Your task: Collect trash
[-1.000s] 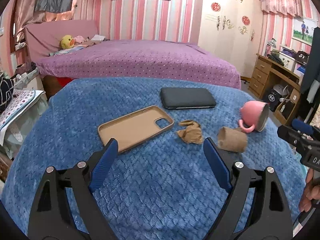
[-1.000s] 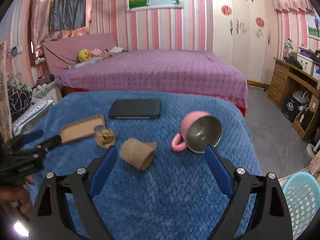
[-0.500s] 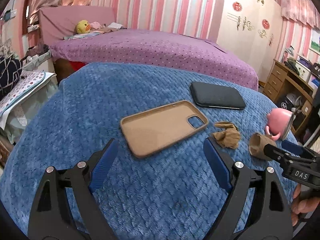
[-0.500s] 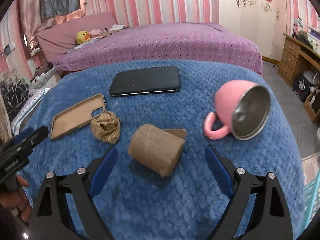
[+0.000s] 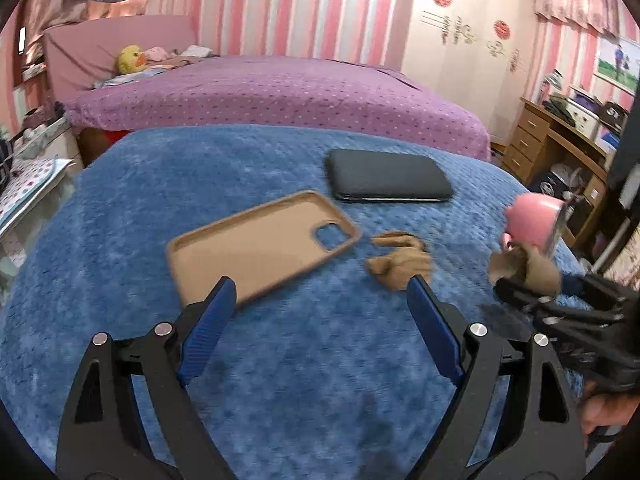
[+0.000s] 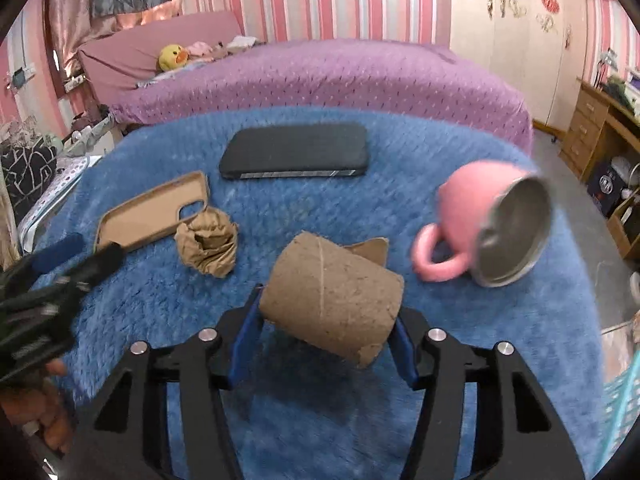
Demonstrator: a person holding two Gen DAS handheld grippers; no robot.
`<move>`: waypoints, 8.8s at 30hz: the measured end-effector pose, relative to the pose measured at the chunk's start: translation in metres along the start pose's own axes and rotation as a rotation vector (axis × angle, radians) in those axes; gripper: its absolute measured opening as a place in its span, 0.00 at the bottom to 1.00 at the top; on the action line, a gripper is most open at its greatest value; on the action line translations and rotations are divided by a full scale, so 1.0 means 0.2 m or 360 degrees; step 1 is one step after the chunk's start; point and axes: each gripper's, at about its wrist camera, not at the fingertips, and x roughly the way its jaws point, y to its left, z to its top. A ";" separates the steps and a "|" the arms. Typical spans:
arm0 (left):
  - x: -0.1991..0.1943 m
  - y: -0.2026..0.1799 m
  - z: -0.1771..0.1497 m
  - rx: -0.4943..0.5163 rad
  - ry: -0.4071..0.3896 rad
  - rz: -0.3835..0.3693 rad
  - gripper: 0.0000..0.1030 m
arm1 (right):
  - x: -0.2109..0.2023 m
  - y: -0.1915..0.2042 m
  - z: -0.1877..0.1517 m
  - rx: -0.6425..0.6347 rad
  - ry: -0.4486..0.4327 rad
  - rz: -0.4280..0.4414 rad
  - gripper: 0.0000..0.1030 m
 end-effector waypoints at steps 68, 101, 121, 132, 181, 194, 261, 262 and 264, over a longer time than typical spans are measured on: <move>-0.56 -0.96 -0.09 0.0281 -0.0197 -0.0643 0.40 | -1.05 -1.10 -0.38 0.0361 -0.0411 -0.0460 0.55; -0.52 -1.45 -0.17 0.0425 -0.0145 -0.0864 0.40 | -1.16 -1.38 -0.54 0.0488 -0.0365 -0.0646 0.65; -0.55 -1.86 -0.24 0.0678 -0.0139 -0.0910 0.86 | -1.22 -1.57 -0.58 0.0685 -0.0469 -0.0884 0.73; -0.72 -0.94 -0.12 0.0437 -0.0310 -0.0287 0.95 | -1.10 -1.09 -0.41 0.0498 -0.0545 -0.0496 0.85; -0.79 -0.06 -0.15 0.0071 -0.0427 0.0047 0.95 | -0.88 -0.11 -0.24 -0.0013 -0.0490 -0.0124 0.87; -0.78 -0.10 -0.15 0.0072 -0.0418 0.0053 0.95 | -0.90 -0.16 -0.25 -0.0002 -0.0481 -0.0109 0.87; -0.77 -0.05 -0.15 0.0053 -0.0414 0.0070 0.95 | -0.87 -0.12 -0.26 -0.0019 -0.0481 -0.0121 0.87; -0.77 -0.05 -0.15 0.0053 -0.0413 0.0070 0.95 | -0.87 -0.12 -0.26 -0.0019 -0.0481 -0.0120 0.87; -0.77 -0.05 -0.15 0.0051 -0.0413 0.0069 0.95 | -0.87 -0.12 -0.26 -0.0019 -0.0481 -0.0121 0.87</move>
